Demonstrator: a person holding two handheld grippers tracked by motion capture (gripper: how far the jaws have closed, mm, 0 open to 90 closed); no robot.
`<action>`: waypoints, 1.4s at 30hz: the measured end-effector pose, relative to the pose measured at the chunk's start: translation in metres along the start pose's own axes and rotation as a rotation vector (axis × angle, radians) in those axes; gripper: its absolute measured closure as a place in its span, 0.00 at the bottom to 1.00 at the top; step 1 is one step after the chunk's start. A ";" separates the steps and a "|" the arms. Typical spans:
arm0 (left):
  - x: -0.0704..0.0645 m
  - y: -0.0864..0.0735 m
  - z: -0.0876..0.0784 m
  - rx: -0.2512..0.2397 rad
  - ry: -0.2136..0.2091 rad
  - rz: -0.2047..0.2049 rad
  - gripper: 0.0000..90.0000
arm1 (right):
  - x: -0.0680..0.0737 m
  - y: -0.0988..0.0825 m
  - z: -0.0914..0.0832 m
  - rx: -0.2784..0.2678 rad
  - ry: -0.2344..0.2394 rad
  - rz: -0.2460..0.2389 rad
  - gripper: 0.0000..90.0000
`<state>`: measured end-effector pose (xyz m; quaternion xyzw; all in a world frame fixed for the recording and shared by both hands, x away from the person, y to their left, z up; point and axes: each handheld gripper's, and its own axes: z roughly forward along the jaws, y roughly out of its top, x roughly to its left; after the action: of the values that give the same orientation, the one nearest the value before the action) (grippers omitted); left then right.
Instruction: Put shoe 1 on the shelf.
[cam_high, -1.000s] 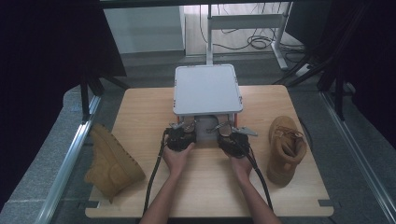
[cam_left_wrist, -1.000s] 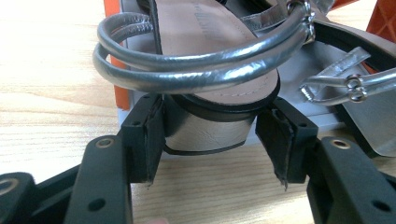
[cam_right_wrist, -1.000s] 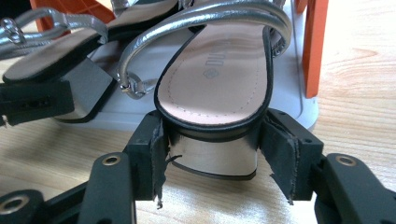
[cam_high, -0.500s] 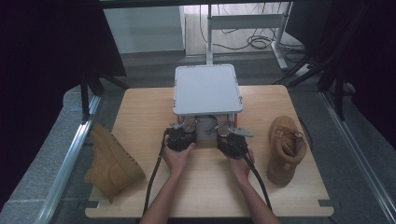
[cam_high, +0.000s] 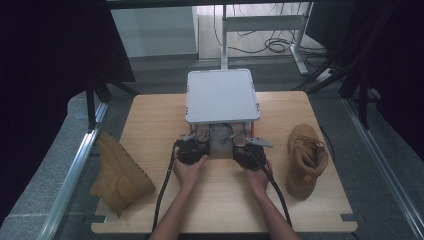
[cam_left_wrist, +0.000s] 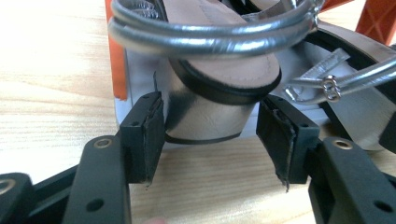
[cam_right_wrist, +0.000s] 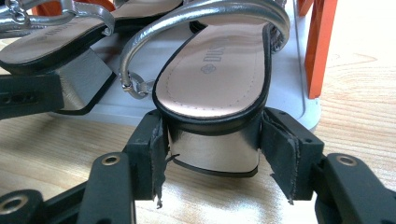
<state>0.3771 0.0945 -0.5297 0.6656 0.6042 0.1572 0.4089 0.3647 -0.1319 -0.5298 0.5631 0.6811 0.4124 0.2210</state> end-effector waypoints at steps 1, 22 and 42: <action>0.001 -0.001 0.000 0.002 -0.005 -0.003 0.47 | 0.000 0.000 0.000 0.002 0.002 0.001 0.48; 0.005 -0.006 -0.014 0.015 -0.041 0.079 0.46 | -0.010 -0.011 -0.001 0.011 0.061 0.050 0.47; 0.025 -0.010 -0.025 0.002 -0.060 0.043 0.50 | -0.012 -0.016 -0.016 0.003 0.094 0.052 0.56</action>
<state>0.3580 0.1257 -0.5283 0.6832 0.5774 0.1454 0.4228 0.3461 -0.1484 -0.5360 0.5609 0.6765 0.4430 0.1775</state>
